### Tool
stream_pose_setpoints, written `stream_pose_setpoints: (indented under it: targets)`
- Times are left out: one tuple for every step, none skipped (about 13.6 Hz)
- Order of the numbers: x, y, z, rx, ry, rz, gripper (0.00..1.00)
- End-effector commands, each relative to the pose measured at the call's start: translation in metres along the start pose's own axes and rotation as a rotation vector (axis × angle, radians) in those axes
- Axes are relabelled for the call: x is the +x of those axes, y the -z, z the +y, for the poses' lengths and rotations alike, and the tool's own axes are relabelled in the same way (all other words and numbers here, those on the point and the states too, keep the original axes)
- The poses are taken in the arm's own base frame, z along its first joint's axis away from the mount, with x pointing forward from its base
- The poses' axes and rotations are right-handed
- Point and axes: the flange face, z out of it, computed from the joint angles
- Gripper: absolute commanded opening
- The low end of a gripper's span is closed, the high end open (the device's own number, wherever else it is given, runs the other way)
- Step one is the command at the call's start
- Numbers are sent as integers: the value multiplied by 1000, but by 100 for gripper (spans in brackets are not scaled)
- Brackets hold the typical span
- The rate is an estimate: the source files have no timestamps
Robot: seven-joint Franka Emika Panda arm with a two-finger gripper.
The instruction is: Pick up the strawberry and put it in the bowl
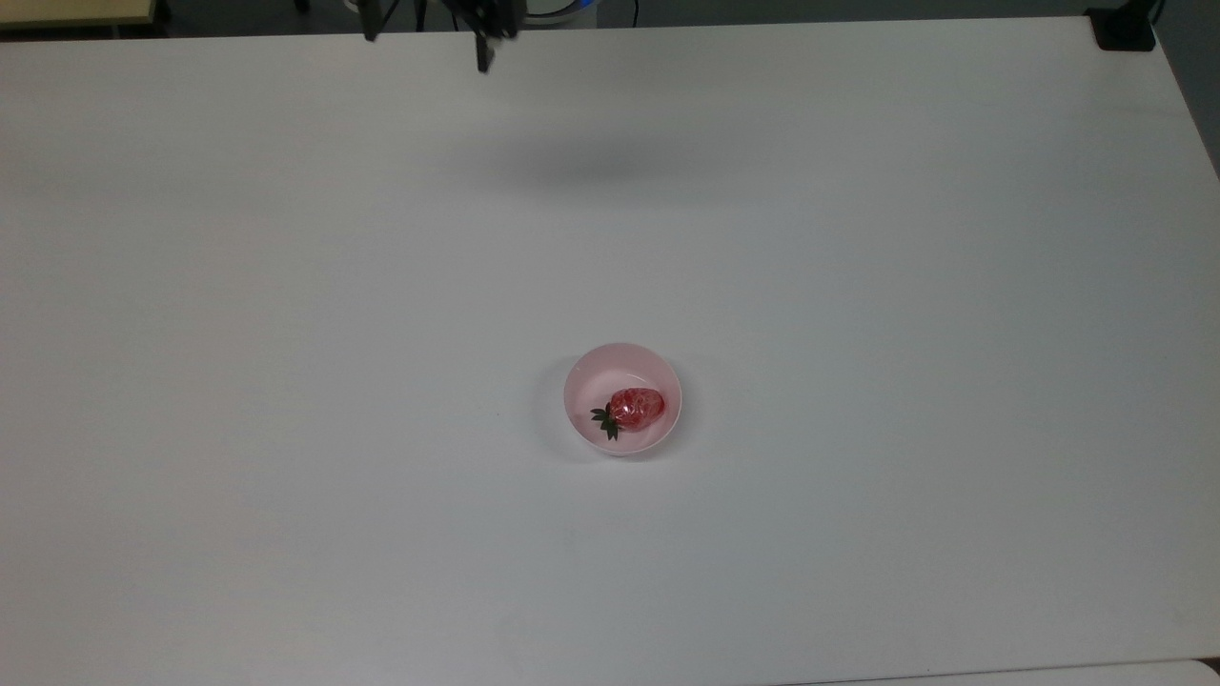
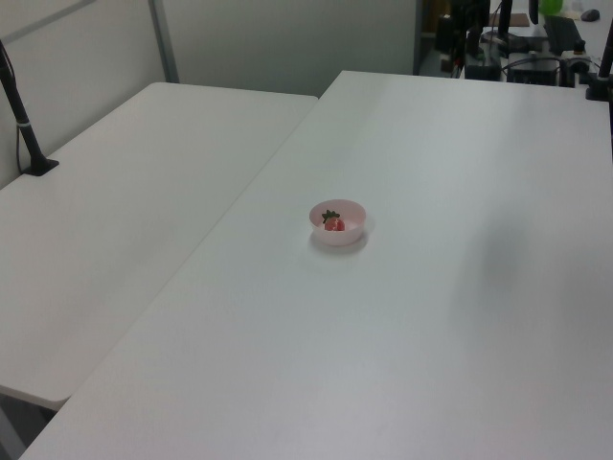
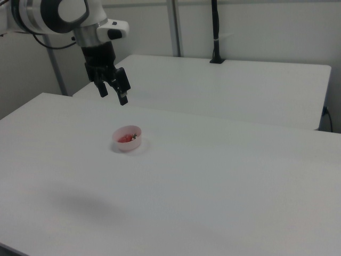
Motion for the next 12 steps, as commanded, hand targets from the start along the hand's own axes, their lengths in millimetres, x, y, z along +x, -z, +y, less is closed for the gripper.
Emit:
stream_pose_setpoints:
  targets:
    - [-12,4,15,40,44,-1,100]
    - [-11,2,14,41,65,-4,100]
    - [-11,2,12,40,82,-5,100]
    - [-11,1,10,42,88,-5,100]
    - [-10,1,11,41,87,-5,100]
    - [-10,1,11,41,84,-5,100]
    - [-10,1,10,41,85,-5,100]
    - [-10,1,10,41,84,-5,100]
    - [-10,1,10,41,84,-6,100]
    - [-10,1,10,41,85,-6,100]
    - [-10,1,10,41,85,-6,100]
    - [-10,1,10,41,85,-6,100]
